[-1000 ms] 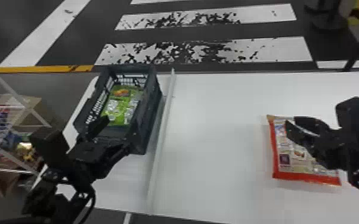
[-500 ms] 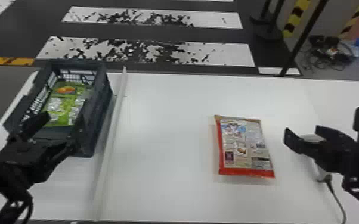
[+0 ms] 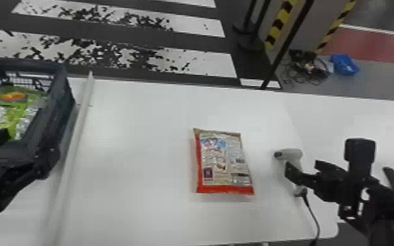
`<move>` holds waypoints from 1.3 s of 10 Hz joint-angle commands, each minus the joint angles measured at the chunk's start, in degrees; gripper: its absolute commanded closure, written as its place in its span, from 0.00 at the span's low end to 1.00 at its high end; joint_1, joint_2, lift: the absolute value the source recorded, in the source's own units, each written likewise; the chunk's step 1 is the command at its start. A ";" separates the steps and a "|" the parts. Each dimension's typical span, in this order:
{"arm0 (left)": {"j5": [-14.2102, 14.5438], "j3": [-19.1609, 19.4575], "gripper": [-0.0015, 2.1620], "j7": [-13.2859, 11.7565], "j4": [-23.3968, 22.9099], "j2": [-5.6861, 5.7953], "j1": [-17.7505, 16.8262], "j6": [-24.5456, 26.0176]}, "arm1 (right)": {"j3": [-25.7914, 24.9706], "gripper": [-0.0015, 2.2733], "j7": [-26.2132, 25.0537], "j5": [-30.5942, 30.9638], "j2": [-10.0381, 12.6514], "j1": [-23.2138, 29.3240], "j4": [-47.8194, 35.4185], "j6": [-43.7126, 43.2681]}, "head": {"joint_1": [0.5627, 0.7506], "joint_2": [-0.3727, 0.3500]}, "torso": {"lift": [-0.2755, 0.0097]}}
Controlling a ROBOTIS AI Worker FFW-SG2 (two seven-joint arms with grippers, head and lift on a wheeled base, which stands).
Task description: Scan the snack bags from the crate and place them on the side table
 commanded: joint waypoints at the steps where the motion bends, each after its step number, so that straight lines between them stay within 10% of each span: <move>1: -0.75 -1.07 0.06 -0.09 0.35 0.00 -0.24 0.43 | 0.14 0.04 0.85 0.00 -1.62 -0.65 3.67 -0.37 | 0.70 0.18 | 0.64; 6: -0.84 -1.15 0.06 -0.26 2.02 0.00 -0.76 0.43 | 4.36 0.08 2.08 1.67 -4.88 -7.15 14.39 -0.37 | 0.70 0.14 | 0.64; 8: -0.84 -1.15 0.06 -0.44 2.28 0.00 -0.76 0.43 | 5.86 0.44 2.61 4.31 -5.84 -9.79 17.64 -0.19 | 0.70 0.14 | 0.64; 9: -0.84 -1.07 0.06 -0.53 2.28 0.00 -0.76 0.43 | 6.21 0.84 2.26 5.28 -5.75 -9.97 17.73 -0.19 | 0.70 0.14 | 0.64; 13: -1.28 -1.59 0.06 -0.62 2.55 -0.35 -0.76 0.43 | 5.59 0.99 1.99 6.68 -5.58 -8.21 15.27 -2.13 | 0.70 0.11 | 0.64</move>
